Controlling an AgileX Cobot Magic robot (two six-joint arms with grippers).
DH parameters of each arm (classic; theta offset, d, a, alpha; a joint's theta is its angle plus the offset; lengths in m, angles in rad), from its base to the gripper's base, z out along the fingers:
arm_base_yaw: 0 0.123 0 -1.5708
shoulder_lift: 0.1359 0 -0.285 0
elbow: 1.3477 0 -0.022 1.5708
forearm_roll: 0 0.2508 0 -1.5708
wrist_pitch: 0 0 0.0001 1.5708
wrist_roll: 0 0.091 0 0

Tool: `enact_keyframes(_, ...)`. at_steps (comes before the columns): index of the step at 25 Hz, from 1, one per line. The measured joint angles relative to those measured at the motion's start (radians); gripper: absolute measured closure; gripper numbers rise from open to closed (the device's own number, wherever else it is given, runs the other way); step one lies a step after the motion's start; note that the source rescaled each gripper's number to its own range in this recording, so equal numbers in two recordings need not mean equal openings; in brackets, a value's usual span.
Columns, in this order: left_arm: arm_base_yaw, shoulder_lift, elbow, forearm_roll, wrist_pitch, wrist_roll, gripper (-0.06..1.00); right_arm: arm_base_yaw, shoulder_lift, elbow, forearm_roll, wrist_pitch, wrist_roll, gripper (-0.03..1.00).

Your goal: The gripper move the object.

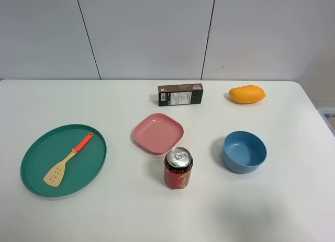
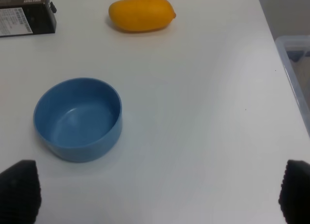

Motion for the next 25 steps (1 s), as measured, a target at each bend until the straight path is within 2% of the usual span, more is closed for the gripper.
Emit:
enact_keyframes(9,0.000,-0.052,0.120,0.000,0.044,0.000,-0.04,0.000,0.000,0.000,0.000,0.000,0.000,-0.03)
enact_keyframes(25,0.000,-0.069,0.127,0.001,0.050,0.000,-0.04,0.000,0.000,0.000,0.000,0.000,0.000,-0.03)
